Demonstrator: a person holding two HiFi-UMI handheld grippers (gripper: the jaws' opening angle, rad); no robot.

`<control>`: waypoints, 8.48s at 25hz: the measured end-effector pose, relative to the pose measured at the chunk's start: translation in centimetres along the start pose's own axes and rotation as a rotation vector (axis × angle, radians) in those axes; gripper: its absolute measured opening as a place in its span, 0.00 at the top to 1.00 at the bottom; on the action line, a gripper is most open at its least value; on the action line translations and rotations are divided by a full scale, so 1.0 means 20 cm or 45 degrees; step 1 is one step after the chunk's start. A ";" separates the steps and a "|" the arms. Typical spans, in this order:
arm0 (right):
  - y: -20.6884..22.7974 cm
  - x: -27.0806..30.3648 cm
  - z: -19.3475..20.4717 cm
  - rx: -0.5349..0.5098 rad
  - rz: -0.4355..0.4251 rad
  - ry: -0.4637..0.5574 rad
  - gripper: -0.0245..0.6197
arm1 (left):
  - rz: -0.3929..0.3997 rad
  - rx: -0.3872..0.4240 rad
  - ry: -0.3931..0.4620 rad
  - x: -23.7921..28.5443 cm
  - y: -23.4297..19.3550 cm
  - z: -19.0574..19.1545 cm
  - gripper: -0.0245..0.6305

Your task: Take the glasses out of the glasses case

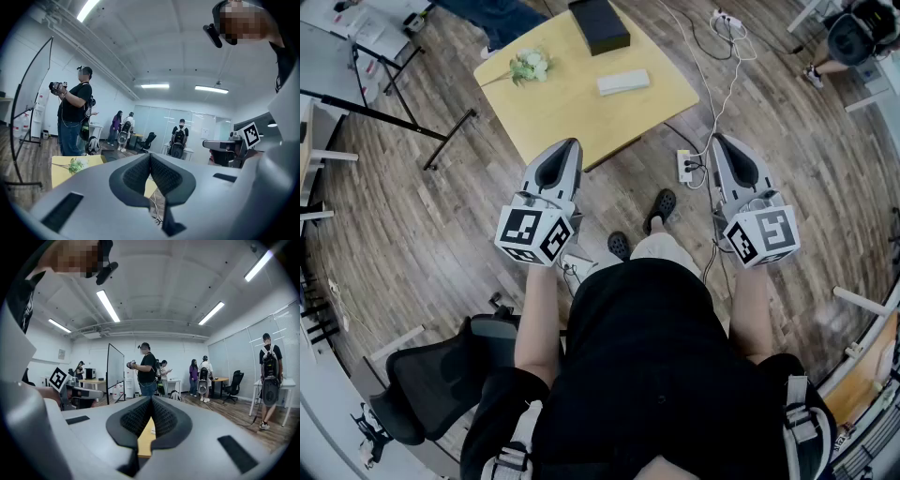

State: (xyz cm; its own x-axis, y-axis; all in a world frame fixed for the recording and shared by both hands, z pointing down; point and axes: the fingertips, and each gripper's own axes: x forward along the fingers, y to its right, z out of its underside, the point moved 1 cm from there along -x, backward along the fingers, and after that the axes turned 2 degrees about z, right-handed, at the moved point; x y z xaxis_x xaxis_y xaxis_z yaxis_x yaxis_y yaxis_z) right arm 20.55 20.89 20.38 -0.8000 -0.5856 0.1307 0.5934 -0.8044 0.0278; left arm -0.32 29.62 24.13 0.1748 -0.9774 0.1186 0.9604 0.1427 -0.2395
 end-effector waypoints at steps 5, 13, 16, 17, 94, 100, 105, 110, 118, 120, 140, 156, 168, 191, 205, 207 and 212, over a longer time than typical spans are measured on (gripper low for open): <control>0.00 0.03 0.00 0.007 -0.022 0.014 0.94 | -0.001 -0.006 -0.010 0.03 -0.02 0.01 0.93; 0.16 0.15 0.04 0.168 -0.056 0.066 0.94 | -0.020 -0.019 -0.048 0.19 -0.07 0.04 0.93; 0.26 0.24 0.04 0.187 -0.068 0.070 0.94 | -0.038 -0.012 -0.048 0.29 -0.10 0.01 0.93; 0.30 0.28 0.04 0.176 -0.066 0.064 0.94 | -0.043 -0.010 -0.049 0.33 -0.11 0.00 0.93; 0.70 1.69 0.42 0.140 -0.012 -0.365 0.93 | 0.258 0.127 -0.567 1.82 -0.99 0.39 0.93; 0.66 1.73 0.53 0.141 0.034 -0.445 0.93 | 0.324 0.155 -0.673 1.84 -1.05 0.56 0.93; 0.64 1.72 0.61 0.176 0.057 -0.495 0.93 | 0.349 0.175 -0.756 1.84 -1.07 0.67 0.93; 0.67 1.74 0.72 0.190 0.057 -0.524 0.93 | 0.370 0.183 -0.814 1.86 -1.08 0.77 0.93; 0.70 1.77 0.82 0.206 0.041 -0.569 0.94 | 0.422 0.252 -0.917 1.88 -1.07 0.92 0.88; 0.70 1.77 0.84 0.217 0.042 -0.575 0.93 | 0.429 0.269 -0.944 1.88 -1.08 0.95 0.82; 0.67 1.73 1.06 0.281 0.051 -0.661 0.93 | 0.569 0.768 -1.221 1.89 -1.09 1.36 0.54; 0.63 1.74 1.07 0.311 0.038 -0.671 0.93 | 0.554 0.675 -1.283 1.90 -1.15 1.40 0.55; 0.62 1.74 1.06 0.308 0.038 -0.670 0.93 | 0.578 0.507 -1.301 1.88 -1.13 1.39 0.57; 0.62 1.72 1.05 0.310 0.038 -0.657 0.94 | 0.587 0.181 -1.296 1.84 -1.10 1.34 0.57; 0.61 1.72 1.03 0.309 0.030 -0.646 0.93 | 0.564 0.316 -1.193 1.85 -1.12 1.24 0.67; 0.60 1.72 1.02 0.309 0.028 -0.643 0.94 | 0.564 0.334 -1.187 1.85 -1.13 1.23 0.70; 0.59 1.73 1.02 0.318 0.031 -0.637 0.94 | 0.558 0.370 -1.180 1.85 -1.15 1.23 0.74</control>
State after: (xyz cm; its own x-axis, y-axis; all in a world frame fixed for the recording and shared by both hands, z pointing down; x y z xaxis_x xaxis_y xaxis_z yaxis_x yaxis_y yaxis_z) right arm 1.79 -6.87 45.38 -0.6820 -0.4362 0.5870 0.6631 -0.7074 0.2447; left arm -10.56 -5.98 57.65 0.4975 -0.3493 0.7940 0.7670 0.6046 -0.2147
